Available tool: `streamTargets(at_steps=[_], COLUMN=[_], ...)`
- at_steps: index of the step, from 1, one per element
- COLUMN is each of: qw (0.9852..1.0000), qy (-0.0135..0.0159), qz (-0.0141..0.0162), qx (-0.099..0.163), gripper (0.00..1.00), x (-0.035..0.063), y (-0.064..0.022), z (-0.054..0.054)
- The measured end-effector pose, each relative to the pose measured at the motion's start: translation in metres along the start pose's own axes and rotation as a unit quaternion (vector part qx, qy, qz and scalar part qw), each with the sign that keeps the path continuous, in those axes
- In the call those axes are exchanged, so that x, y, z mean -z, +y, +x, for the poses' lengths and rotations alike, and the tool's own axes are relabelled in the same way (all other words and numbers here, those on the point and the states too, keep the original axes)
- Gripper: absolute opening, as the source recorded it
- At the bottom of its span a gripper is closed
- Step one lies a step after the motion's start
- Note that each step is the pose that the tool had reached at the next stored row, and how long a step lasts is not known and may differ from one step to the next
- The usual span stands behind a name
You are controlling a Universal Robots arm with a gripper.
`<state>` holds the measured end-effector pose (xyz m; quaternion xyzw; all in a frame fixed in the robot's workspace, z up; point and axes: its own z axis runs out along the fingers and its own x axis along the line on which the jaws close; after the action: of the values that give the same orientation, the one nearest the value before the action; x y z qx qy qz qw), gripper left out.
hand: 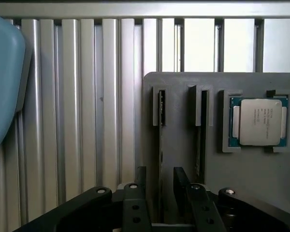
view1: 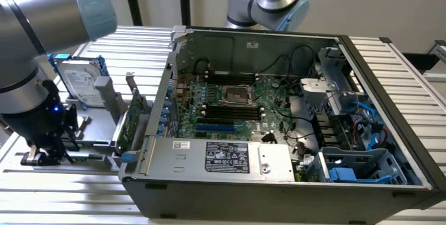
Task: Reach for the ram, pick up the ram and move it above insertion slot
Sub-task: 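Pick up the ram and move it above insertion slot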
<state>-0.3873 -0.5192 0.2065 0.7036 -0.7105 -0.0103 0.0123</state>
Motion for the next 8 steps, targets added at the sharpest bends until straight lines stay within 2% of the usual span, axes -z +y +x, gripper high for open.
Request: streamTargets(at_steps=[6, 8], qw=[1.0000, 1.0000], qy=[-0.0038, -0.0069], qz=[-0.0001, 0.0002], qx=[0.000, 0.000], gripper=[0.36, 0.36], x=[-0.0054, -0.0062], y=[-0.0002, -0.0003], z=[0.0000, 0.0000])
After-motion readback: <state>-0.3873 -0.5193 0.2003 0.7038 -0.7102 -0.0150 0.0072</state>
